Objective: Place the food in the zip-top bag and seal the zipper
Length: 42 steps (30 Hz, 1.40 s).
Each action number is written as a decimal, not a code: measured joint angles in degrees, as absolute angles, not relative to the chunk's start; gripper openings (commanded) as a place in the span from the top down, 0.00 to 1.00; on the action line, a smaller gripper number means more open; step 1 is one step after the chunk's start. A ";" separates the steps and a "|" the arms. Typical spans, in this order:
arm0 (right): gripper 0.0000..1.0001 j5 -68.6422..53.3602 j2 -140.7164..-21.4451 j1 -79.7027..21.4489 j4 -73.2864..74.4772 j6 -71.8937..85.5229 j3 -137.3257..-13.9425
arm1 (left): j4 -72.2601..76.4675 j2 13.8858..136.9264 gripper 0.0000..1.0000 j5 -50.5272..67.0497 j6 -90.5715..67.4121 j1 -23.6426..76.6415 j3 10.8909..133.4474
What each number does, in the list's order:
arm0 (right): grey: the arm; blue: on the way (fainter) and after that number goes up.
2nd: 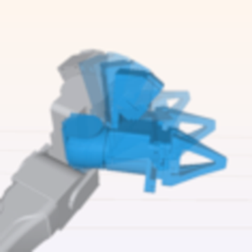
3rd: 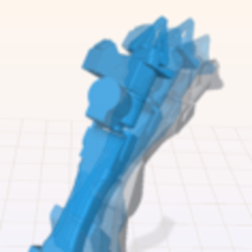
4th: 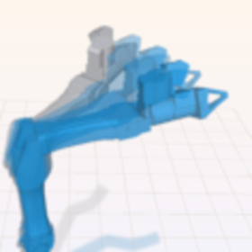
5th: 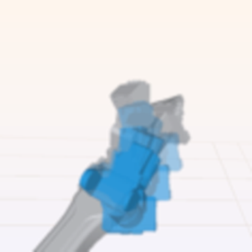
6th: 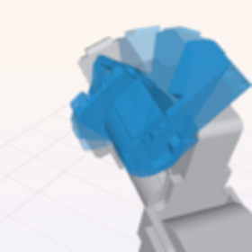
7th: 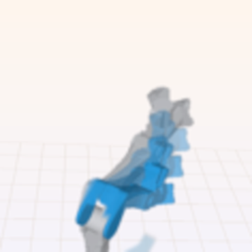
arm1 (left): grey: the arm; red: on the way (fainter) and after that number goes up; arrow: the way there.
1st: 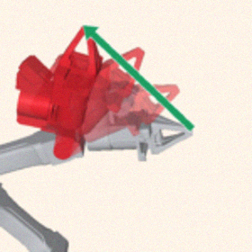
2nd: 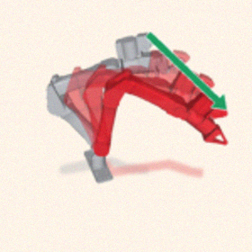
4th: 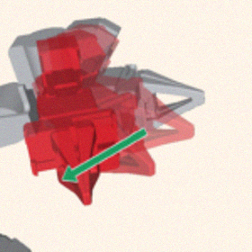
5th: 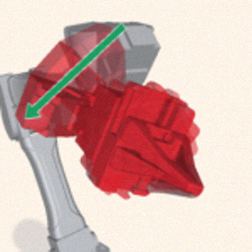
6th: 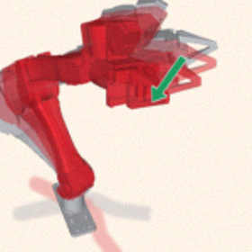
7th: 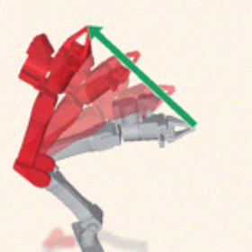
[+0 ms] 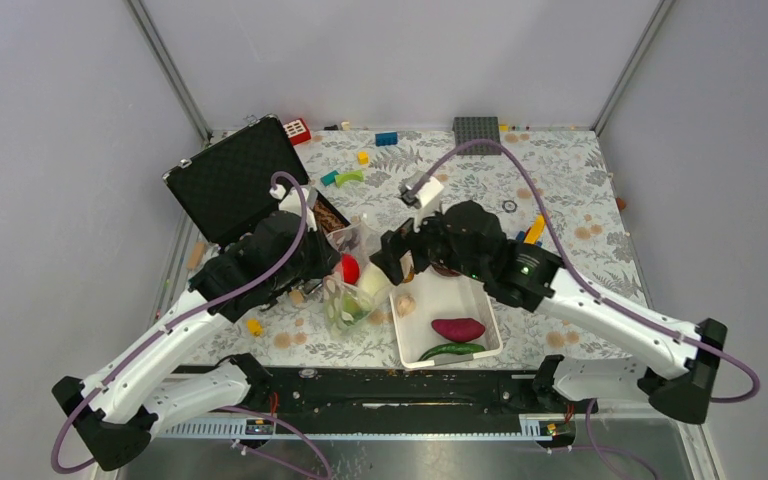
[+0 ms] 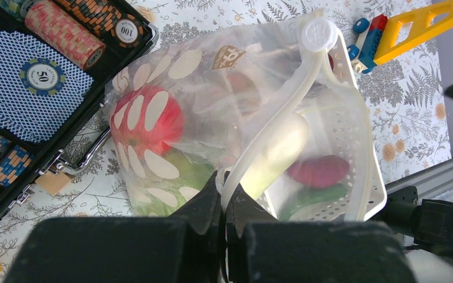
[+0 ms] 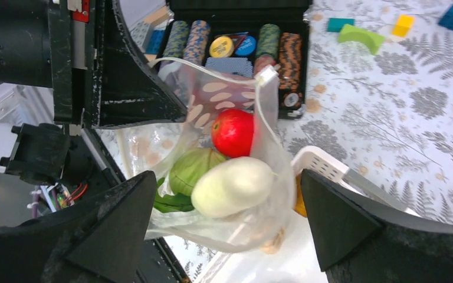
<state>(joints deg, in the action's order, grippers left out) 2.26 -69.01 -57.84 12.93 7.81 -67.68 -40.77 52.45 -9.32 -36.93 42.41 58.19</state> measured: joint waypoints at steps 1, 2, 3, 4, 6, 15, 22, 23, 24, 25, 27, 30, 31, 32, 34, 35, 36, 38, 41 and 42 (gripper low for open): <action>0.00 3.75 -67.33 -57.84 12.69 8.03 -66.63 | -40.77 52.45 1.00 -9.37 -36.93 42.41 58.04; 0.00 5.21 -65.67 -57.80 12.27 8.49 -65.34 | -40.77 52.45 1.00 -9.39 -36.93 42.41 57.89; 0.00 6.11 -64.58 -57.67 12.12 8.91 -64.42 | -40.73 52.45 1.00 -9.39 -36.93 42.41 57.76; 0.00 7.09 -63.29 -57.36 12.10 9.58 -63.24 | -40.75 52.45 1.00 -9.41 -36.93 42.41 57.65; 0.00 8.67 -61.08 -56.07 12.43 11.62 -60.93 | -40.73 52.45 1.00 -9.43 -36.93 42.41 57.60; 0.00 11.92 -54.78 -50.85 18.96 22.17 -52.80 | -40.60 52.45 1.00 -9.58 -36.88 42.39 57.49; 0.01 10.09 -54.83 -47.86 21.41 31.18 -45.23 | -40.58 52.45 1.00 -9.58 -36.88 42.39 57.49; 0.00 9.32 -55.42 -47.75 21.17 32.12 -44.16 | -40.58 52.45 1.00 -9.58 -36.88 42.39 57.49; 0.00 8.34 -56.40 -47.70 20.84 33.01 -43.38 | -40.58 52.45 1.00 -9.56 -36.86 42.39 57.49; 0.00 7.57 -57.69 -47.66 20.32 33.74 -42.92 | -40.58 52.45 1.00 -9.54 -36.86 42.39 57.49; 0.01 6.61 -60.27 -47.64 19.59 34.83 -42.76 | -40.56 52.45 1.00 -9.47 -36.86 42.39 57.49; 0.06 5.82 -65.49 -47.59 17.23 36.18 -42.78 | -40.58 52.45 1.00 -9.43 -36.86 42.39 57.49; 0.07 5.39 -67.51 -47.55 16.62 36.60 -42.87 | -40.56 52.45 1.00 -9.41 -36.86 42.39 57.49; 0.08 4.97 -69.12 -47.51 16.10 36.93 -42.89 | -40.56 52.45 1.00 -9.41 -36.86 42.39 57.49; 0.11 4.45 -72.75 -47.44 14.96 37.74 -42.89 | -40.56 52.45 1.00 -9.41 -36.86 42.39 57.49; 0.12 4.23 -74.02 -47.40 14.44 38.09 -42.89 | -40.56 52.45 1.00 -9.39 -36.86 42.39 57.49; 0.13 3.79 -75.13 -47.37 13.78 38.54 -42.89 | -40.56 52.45 1.00 -9.37 -36.86 42.39 57.49; 0.14 3.31 -76.69 -47.33 12.45 39.27 -42.89 | -40.56 52.45 1.00 -9.23 -36.84 42.39 57.49; 0.16 2.42 -79.15 -47.24 10.55 40.29 -43.35 | -40.56 52.47 1.00 -9.19 -36.84 42.39 57.49; 0.17 2.17 -79.96 -47.22 9.93 40.64 -43.51 | -40.56 52.49 1.00 -9.19 -36.84 42.39 57.49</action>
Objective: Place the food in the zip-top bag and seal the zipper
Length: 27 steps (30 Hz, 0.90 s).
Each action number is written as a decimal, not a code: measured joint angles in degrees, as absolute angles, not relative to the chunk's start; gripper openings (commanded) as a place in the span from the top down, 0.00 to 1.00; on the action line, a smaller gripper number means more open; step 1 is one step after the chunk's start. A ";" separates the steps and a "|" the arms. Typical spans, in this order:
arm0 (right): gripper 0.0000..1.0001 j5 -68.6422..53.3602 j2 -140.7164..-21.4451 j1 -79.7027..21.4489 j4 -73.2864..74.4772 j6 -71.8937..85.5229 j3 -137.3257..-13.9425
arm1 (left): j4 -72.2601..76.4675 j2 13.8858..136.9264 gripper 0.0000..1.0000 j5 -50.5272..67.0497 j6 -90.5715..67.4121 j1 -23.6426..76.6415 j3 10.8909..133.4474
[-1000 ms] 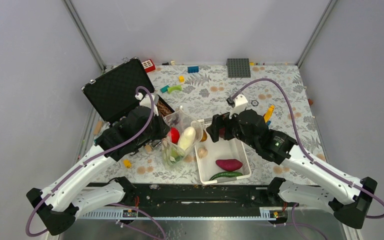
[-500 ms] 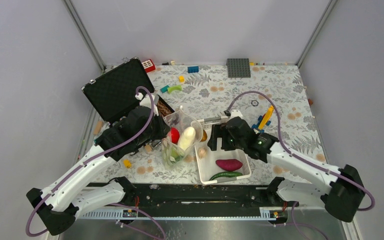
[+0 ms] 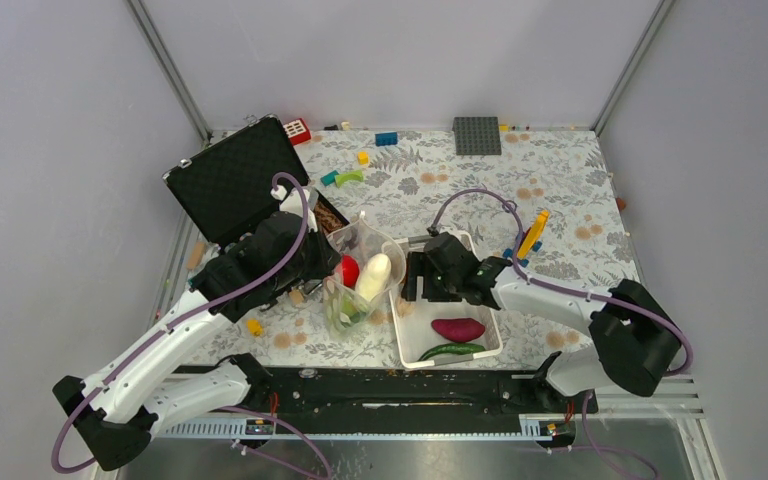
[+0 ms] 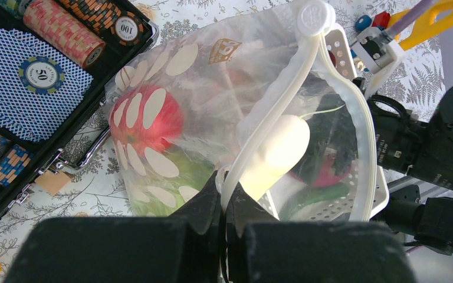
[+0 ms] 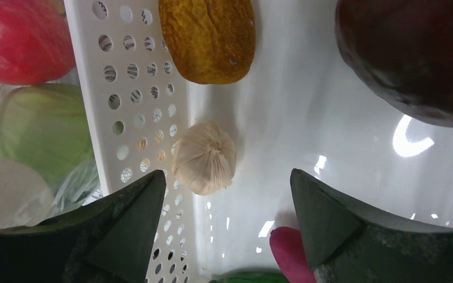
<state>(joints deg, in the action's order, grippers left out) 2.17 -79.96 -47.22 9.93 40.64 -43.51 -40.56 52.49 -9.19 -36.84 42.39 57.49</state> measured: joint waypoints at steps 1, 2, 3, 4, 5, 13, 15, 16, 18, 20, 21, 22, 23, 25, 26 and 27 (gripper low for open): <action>0.18 1.93 -80.62 -47.22 9.54 40.91 -43.66 | -40.56 52.49 1.00 -9.17 -36.84 42.39 57.49; 0.19 1.83 -81.19 -47.22 9.23 41.08 -43.79 | -40.56 52.49 1.00 -9.17 -36.84 42.39 57.49; 0.19 1.83 -81.71 -47.22 8.84 41.32 -43.88 | -40.56 52.49 1.00 -9.17 -36.84 42.39 57.49; 0.19 1.83 -82.15 -47.22 8.47 41.50 -43.92 | -40.56 52.49 1.00 -9.17 -36.84 42.39 57.49; 0.20 1.83 -82.70 -47.22 8.23 41.76 -43.99 | -40.56 52.49 1.00 -9.19 -36.84 42.39 57.49; 0.25 0.71 -85.67 -47.22 6.94 42.78 -44.03 | -40.56 52.51 1.00 -9.17 -36.84 42.39 57.49; 0.26 0.12 -86.26 -47.20 6.46 43.00 -44.18 | -40.53 52.58 1.00 -9.19 -36.84 42.39 57.49; 0.27 -0.19 -86.50 -47.18 6.31 43.13 -44.21 | -40.53 52.62 1.00 -9.17 -36.84 42.39 57.49; 0.30 -0.80 -87.07 -47.18 6.15 43.29 -44.21 | -40.56 52.64 1.00 -9.17 -36.84 42.39 57.49; 0.33 -1.28 -87.55 -47.18 6.07 43.38 -44.21 | -40.53 52.64 1.00 -9.17 -36.84 42.39 57.47; 0.35 -1.52 -87.70 -47.18 6.07 43.35 -44.21 | -40.56 52.64 1.00 -9.17 -36.84 42.39 57.49; 0.36 -1.72 -87.88 -47.18 6.07 43.40 -44.23 | -40.56 52.64 1.00 -9.17 -36.84 42.39 57.47; 0.38 -2.09 -87.99 -47.18 6.11 43.35 -44.27 | -40.53 52.64 1.00 -9.17 -36.84 42.39 57.47; 0.39 -2.68 -88.05 -47.18 6.44 43.35 -44.49 | -40.53 52.64 0.99 -9.17 -36.82 42.39 57.47; 0.39 -2.74 -88.05 -47.18 6.68 43.35 -44.64 | -40.53 52.64 0.99 -9.17 -36.84 42.37 57.49; 0.39 -2.76 -88.05 -47.18 7.03 43.33 -44.82 | -40.56 52.64 0.99 -9.17 -36.84 42.39 57.49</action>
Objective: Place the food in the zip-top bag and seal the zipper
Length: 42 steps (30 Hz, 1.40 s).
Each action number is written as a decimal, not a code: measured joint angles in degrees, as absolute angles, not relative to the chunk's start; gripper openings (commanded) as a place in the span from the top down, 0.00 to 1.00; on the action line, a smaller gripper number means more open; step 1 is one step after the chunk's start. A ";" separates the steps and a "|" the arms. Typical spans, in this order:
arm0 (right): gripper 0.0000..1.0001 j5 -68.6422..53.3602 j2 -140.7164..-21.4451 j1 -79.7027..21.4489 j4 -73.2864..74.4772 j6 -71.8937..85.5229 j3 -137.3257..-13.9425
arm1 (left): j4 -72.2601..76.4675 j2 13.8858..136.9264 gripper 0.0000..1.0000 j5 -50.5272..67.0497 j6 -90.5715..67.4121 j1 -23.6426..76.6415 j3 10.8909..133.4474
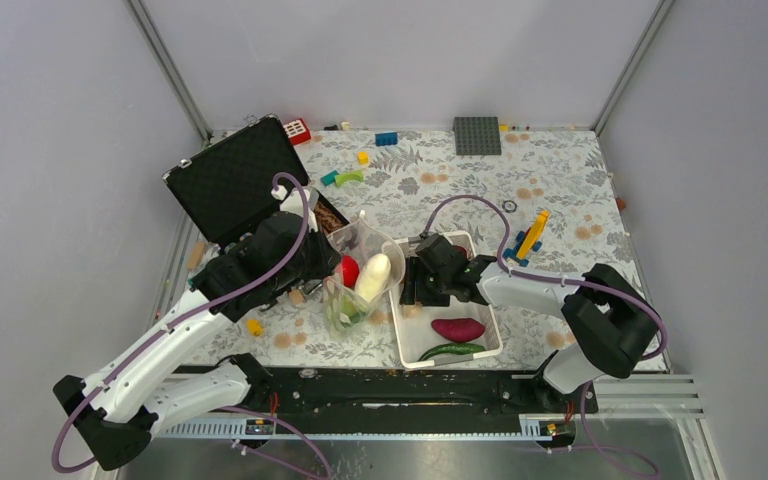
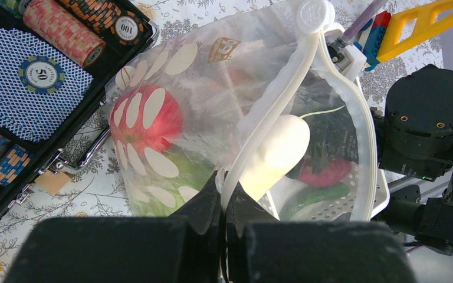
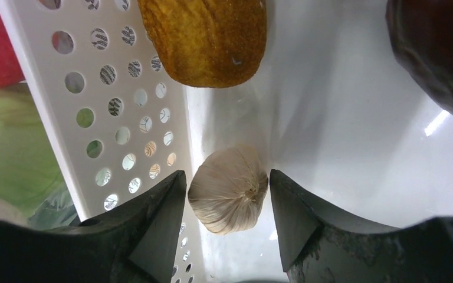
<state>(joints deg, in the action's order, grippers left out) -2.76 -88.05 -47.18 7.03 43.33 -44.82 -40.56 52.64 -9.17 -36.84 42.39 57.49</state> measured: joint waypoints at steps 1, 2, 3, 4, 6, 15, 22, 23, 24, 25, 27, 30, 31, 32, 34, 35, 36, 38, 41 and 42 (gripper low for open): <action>0.39 -2.79 -88.05 -47.18 7.11 43.33 -44.84 | -40.53 52.64 0.99 -9.17 -36.84 42.39 57.47; 0.39 -2.79 -88.05 -47.18 7.29 43.29 -44.84 | -40.53 52.64 0.99 -9.17 -36.84 42.39 57.47; 0.40 -2.79 -88.05 -47.18 7.70 43.22 -44.84 | -40.53 52.64 0.99 -9.17 -36.84 42.39 57.47; 0.41 -2.83 -88.03 -47.18 8.16 43.13 -44.84 | -40.53 52.64 0.99 -9.17 -36.84 42.37 57.47; 0.42 -3.16 -88.01 -47.18 8.82 43.03 -44.84 | -40.53 52.75 1.00 -9.17 -36.84 42.39 57.47; 0.60 -4.19 -86.30 -47.18 10.02 42.46 -44.82 | -40.32 53.10 0.99 -9.15 -36.84 42.37 57.49; 0.64 -2.63 -79.15 -47.18 11.38 40.91 -44.82 | -40.27 53.10 0.99 -9.15 -36.84 42.37 57.47; 0.64 -2.00 -77.87 -47.18 11.92 40.53 -44.82 | -40.27 53.10 0.99 -9.15 -36.84 42.37 57.49; 0.64 -0.86 -76.14 -47.18 12.75 39.90 -44.82 | -40.27 53.10 1.00 -9.15 -36.82 42.39 57.47; 0.64 0.60 -74.26 -47.16 13.69 39.16 -44.84 | -40.25 53.10 0.99 -9.15 -36.82 42.39 57.49; 0.64 3.81 -69.95 -47.13 15.90 37.32 -44.97 | -40.25 53.10 0.99 -9.15 -36.84 42.39 57.47; 0.64 8.19 -63.31 -47.07 18.39 33.89 -46.50 | -40.23 53.10 1.00 -9.15 -36.82 42.37 57.47; 0.64 9.19 -61.45 -47.07 18.68 32.75 -47.35 | -40.23 53.10 0.99 -9.13 -36.84 42.37 57.49; 0.64 9.76 -59.77 -47.07 18.63 31.48 -48.29 | -40.21 53.10 1.00 -9.13 -36.82 42.37 57.49; 0.64 9.87 -56.38 -47.07 17.39 29.08 -50.11 | -40.18 53.10 0.99 -9.04 -36.84 42.39 57.47; 0.64 9.39 -54.83 -47.07 15.94 27.90 -50.68 | -40.18 53.10 0.99 -8.99 -36.82 42.39 57.49; 0.64 8.43 -53.60 -47.07 14.33 26.96 -50.96 | -40.16 53.10 0.99 -8.99 -36.84 42.37 57.49; 0.64 5.13 -52.14 -47.07 10.76 25.39 -51.42 | -40.16 53.10 0.99 -8.95 -36.84 42.37 57.47; 0.64 -0.82 -53.06 -47.07 5.52 23.75 -52.40 | -40.16 53.10 1.00 -8.75 -36.84 42.37 57.49; 0.64 -2.92 -54.35 -47.09 4.01 23.33 -53.21 | -40.16 53.10 1.00 -8.71 -36.84 42.39 57.49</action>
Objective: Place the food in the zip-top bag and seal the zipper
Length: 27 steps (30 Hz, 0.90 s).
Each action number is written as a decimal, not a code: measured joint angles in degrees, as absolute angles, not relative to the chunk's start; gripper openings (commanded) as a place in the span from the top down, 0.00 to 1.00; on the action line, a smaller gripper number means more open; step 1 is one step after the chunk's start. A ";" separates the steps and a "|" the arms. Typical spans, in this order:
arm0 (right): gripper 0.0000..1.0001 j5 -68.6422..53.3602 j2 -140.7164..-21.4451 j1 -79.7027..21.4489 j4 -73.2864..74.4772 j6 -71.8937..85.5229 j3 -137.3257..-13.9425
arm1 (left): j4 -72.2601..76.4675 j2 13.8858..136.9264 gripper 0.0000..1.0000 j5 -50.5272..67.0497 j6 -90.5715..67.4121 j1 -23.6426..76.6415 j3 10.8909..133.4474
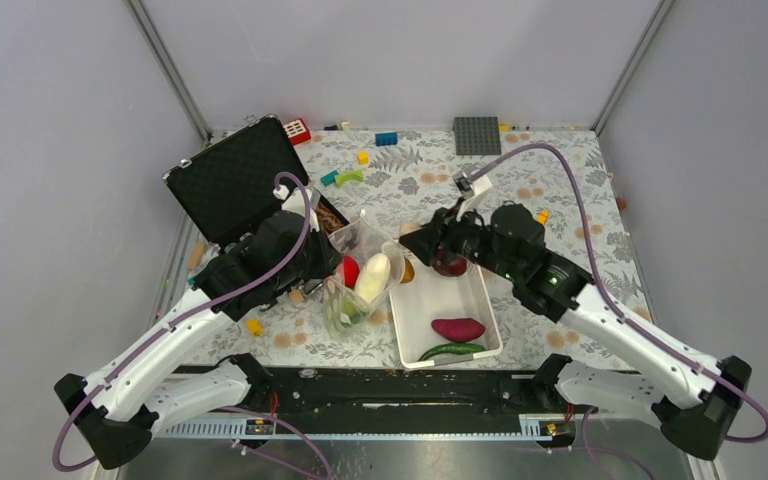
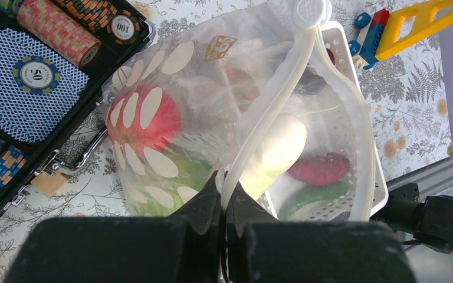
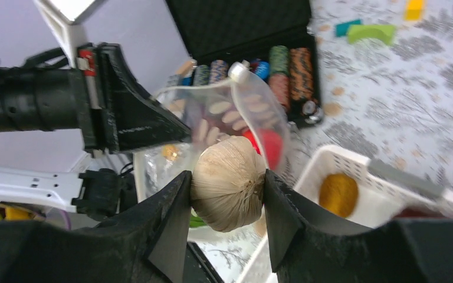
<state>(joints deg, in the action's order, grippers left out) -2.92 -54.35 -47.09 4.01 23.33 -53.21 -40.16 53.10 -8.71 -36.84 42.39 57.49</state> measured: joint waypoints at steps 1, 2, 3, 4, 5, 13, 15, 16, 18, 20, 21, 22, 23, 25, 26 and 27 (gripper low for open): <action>0.64 -4.73 -56.14 -47.16 2.79 22.90 -54.28 | -40.16 53.12 1.00 -8.67 -36.84 42.37 57.49; 0.64 -6.28 -58.08 -47.37 1.76 22.57 -55.37 | -40.16 53.12 1.00 -8.56 -36.84 42.37 57.49; 0.64 -7.22 -59.68 -47.59 1.19 22.24 -56.25 | -40.16 53.12 1.00 -8.49 -36.84 42.37 57.47; 0.64 -8.23 -61.98 -48.03 0.49 21.71 -57.56 | -40.16 53.12 0.99 -8.36 -36.84 42.39 57.49; 0.63 -8.88 -63.68 -48.53 0.05 21.28 -58.43 | -40.16 53.12 0.99 -8.36 -36.84 42.39 57.49; 0.52 -7.57 -75.16 -53.76 -0.23 18.57 -65.25 | -40.16 53.12 0.99 -8.14 -36.84 42.39 57.47; 0.43 -5.85 -77.08 -54.89 0.73 17.69 -66.81 | -40.16 53.10 0.99 -8.14 -36.82 42.37 57.47; 0.39 -5.04 -77.87 -55.35 1.41 17.39 -67.53 | -40.16 53.10 0.99 -8.14 -36.84 42.37 57.47; 0.31 -3.79 -79.09 -56.03 2.39 16.82 -68.62 | -40.16 53.10 0.99 -8.12 -36.84 42.37 57.49; 0.25 -2.98 -79.99 -56.51 3.11 16.32 -69.25 | -40.16 53.10 0.99 -8.12 -36.82 42.39 57.49; 0.23 -2.55 -80.14 -56.69 3.46 15.88 -69.30 | -40.18 53.10 0.99 -8.12 -36.84 42.37 57.49; 0.22 -2.39 -80.18 -56.75 3.95 15.59 -69.30 | -40.18 53.10 0.99 -8.12 -36.82 42.37 57.49; 0.21 -2.31 -80.20 -56.80 4.19 15.40 -69.30 | -40.16 53.10 0.99 -8.12 -36.84 42.37 57.49; 0.19 -2.00 -80.20 -56.84 4.60 14.98 -69.36 | -40.18 53.10 0.99 -8.12 -36.84 42.37 57.47; 0.18 -1.98 -80.20 -56.84 4.64 14.79 -69.38 | -40.16 53.10 0.99 -8.10 -36.84 42.37 57.49; 0.16 -2.00 -80.20 -56.84 4.69 14.74 -69.38 | -40.18 53.10 0.99 -8.10 -36.84 42.37 57.47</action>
<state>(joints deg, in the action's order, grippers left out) -2.00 -80.20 -56.84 4.69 14.74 -69.38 -40.18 53.10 -8.10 -36.84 42.37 57.47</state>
